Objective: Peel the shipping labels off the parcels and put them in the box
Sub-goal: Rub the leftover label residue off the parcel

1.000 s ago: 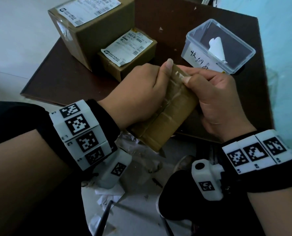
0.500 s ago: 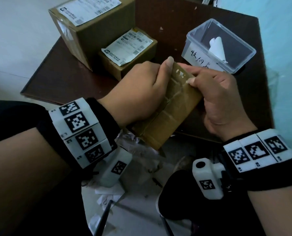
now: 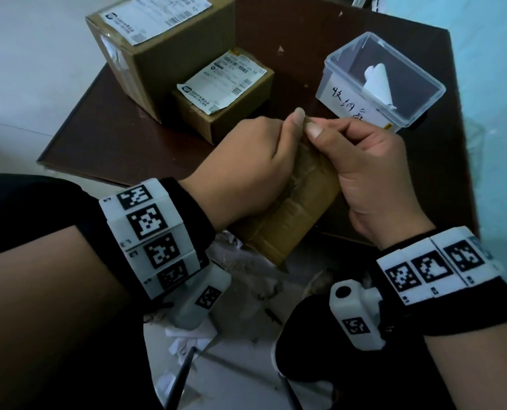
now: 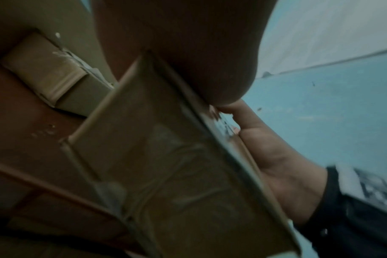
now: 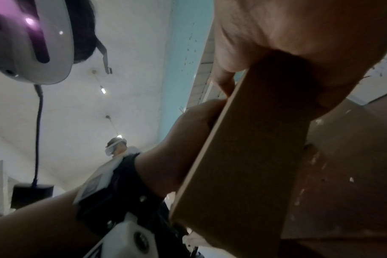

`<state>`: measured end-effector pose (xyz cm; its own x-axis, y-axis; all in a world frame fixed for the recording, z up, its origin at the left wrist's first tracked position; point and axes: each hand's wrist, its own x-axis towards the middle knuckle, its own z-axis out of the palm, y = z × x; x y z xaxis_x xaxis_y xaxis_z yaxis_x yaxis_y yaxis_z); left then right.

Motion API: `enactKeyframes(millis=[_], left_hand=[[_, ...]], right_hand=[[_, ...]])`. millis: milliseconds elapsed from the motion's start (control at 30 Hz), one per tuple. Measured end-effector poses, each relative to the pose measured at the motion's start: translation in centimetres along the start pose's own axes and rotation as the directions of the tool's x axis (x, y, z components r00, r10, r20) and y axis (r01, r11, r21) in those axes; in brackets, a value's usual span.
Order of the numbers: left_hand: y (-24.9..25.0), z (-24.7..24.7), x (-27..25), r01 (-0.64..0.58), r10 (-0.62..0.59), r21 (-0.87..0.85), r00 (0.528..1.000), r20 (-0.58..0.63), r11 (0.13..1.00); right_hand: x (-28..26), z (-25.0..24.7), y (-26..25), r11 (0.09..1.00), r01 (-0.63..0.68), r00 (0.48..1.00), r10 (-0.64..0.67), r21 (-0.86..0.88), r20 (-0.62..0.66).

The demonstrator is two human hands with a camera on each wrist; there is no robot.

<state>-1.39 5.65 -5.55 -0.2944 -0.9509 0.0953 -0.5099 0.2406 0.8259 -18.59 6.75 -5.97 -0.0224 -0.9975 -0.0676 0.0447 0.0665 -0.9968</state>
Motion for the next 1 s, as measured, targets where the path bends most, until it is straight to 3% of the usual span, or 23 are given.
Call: enactKeyframes(millis=[233, 467, 767, 1000], left_hand=[[0.1, -1.3, 0.5, 0.057, -0.057, -0.038, 0.998, 0.006, 0.998], [0.1, 0.7, -0.5, -0.009, 0.010, 0.022, 0.999, -0.032, 1.000], [0.2, -1.2, 0.5, 0.065, -0.064, -0.037, 0.998, 0.017, 0.997], [0.2, 0.1, -0.1, -0.012, 0.013, 0.016, 0.999, -0.034, 1.000]], right_hand=[[0.6, -0.9, -0.9, 0.995, -0.090, 0.987, 0.085, 0.036, 0.137], [-0.1, 0.1, 0.3, 0.996, -0.024, 0.999, 0.021, -0.082, -0.038], [0.5, -0.9, -0.8, 0.996, -0.034, 0.992, 0.043, -0.077, 0.122], [-0.1, -0.1, -0.1, 0.995, 0.022, 1.000, -0.023, -0.102, -0.014]])
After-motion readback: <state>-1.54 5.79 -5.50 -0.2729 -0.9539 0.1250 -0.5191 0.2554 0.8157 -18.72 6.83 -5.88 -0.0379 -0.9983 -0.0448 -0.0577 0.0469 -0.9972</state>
